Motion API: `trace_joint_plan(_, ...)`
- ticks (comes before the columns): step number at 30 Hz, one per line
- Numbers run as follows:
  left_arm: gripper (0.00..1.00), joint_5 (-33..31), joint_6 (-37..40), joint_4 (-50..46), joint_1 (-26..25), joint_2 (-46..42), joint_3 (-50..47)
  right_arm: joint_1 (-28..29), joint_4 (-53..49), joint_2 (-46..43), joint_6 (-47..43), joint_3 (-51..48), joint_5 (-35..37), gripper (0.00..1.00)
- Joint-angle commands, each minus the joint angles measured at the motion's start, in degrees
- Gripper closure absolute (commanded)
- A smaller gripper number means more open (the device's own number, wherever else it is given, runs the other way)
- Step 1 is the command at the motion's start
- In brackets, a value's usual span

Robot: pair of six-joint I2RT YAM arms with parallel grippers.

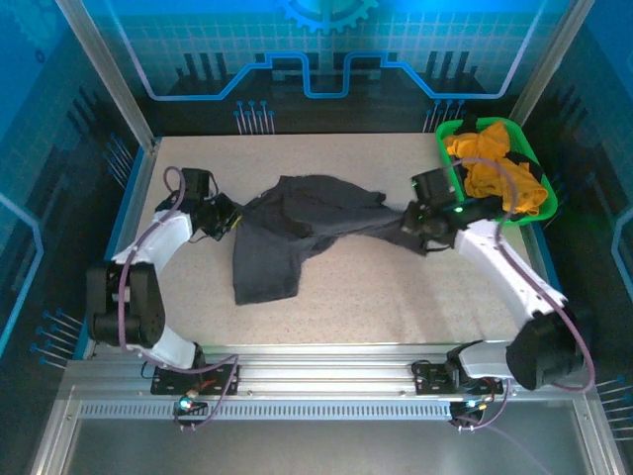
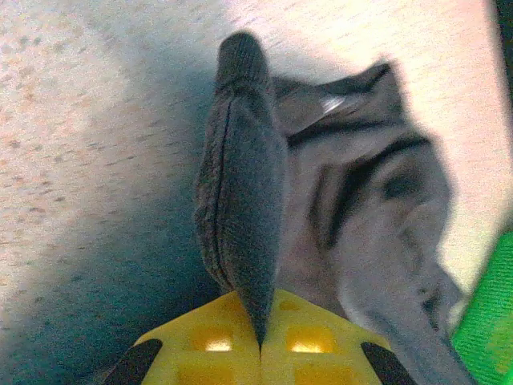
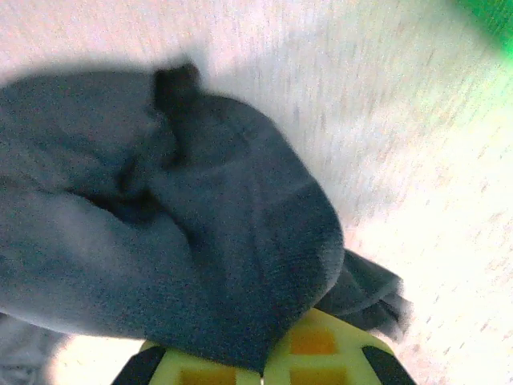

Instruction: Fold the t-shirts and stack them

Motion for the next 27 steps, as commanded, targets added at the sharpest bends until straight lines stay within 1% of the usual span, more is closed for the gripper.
trace_joint_plan(1,1.0,1.4,-7.41,3.96,-0.01,-1.23,6.22,-4.08,-2.35,1.11,-6.2,6.62,-2.43,1.0)
trace_joint_plan(4,1.0,2.26,-9.96,2.46,0.57,-0.3,15.8,-7.27,-2.15,4.45,-7.67,15.23,-7.58,1.0)
trace_joint_plan(8,1.0,4.12,-13.54,1.57,1.87,1.86,27.06,-9.89,-3.07,10.48,-8.38,28.36,-11.85,1.0)
trace_joint_plan(12,1.0,6.99,-21.54,5.0,4.59,5.04,34.79,-13.59,-3.54,16.61,-5.56,40.43,-18.64,1.0)
trace_joint_plan(15,1.0,8.64,-26.81,6.04,5.7,8.96,42.87,-15.53,-5.36,22.33,-3.95,51.61,-22.47,1.0)
trace_joint_plan(18,1.0,8.71,-28.71,4.93,6.63,12.52,51.97,-16.7,-7.39,28.18,-2.64,63.08,-26.3,1.0)
trace_joint_plan(21,1.0,8.45,-30.42,4.67,8.01,15.18,58.59,-17.59,-8.57,32.82,-0.76,72.64,-29.74,1.0)
trace_joint_plan(24,1.0,8.85,-31.63,4.61,9.14,17.28,63.4,-18.38,-9.77,35.55,0.91,78.43,-31.45,1.0)
trace_joint_plan(27,1.0,9.94,-31.9,5.04,9.63,17.93,65.3,-18.56,-8.77,35.11,0.96,78.03,-32.93,1.0)
